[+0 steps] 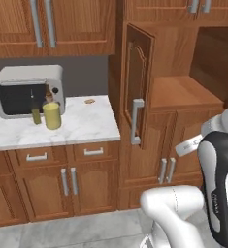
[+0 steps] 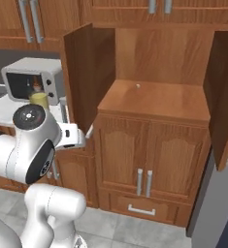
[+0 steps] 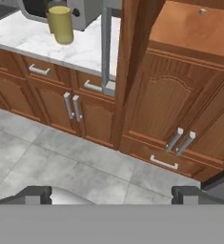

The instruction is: Pick the oil and vinegar bottle and oil and vinegar bottle from the counter and place them in the cabinet.

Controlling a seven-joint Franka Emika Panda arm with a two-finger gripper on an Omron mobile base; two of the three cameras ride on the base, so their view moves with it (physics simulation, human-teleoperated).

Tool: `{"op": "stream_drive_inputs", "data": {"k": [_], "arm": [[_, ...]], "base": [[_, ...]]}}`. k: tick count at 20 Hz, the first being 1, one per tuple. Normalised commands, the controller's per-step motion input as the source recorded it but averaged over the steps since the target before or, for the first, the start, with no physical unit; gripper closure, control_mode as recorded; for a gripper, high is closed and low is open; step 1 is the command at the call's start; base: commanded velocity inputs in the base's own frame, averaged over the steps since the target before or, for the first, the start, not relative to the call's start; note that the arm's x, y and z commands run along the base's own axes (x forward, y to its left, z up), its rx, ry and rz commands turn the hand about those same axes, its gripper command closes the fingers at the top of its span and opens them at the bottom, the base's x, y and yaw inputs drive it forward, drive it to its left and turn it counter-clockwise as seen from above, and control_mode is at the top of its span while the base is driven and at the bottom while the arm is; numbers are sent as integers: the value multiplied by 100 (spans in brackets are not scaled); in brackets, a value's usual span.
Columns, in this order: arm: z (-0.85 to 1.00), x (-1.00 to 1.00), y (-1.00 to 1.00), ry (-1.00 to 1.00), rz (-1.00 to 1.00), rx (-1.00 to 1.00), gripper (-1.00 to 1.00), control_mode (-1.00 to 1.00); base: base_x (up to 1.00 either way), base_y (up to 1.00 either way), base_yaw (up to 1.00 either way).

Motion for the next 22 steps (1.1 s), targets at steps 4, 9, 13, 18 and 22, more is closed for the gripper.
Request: {"op": "stream_drive_inputs", "data": {"k": [4, 9, 13, 18, 22], "arm": [[0, 0, 0, 0, 0, 0, -100, 100], [0, 0, 0, 0, 0, 0, -100, 100], [0, 0, 0, 0, 0, 0, -100, 100], [0, 0, 0, 0, 0, 0, -100, 100], [0, 0, 0, 0, 0, 0, -100, 100]], "base": [[-28, 47, -1], [-38, 70, -1], [-31, 82, -2], [-13, 88, -3], [31, 68, -8]]}}
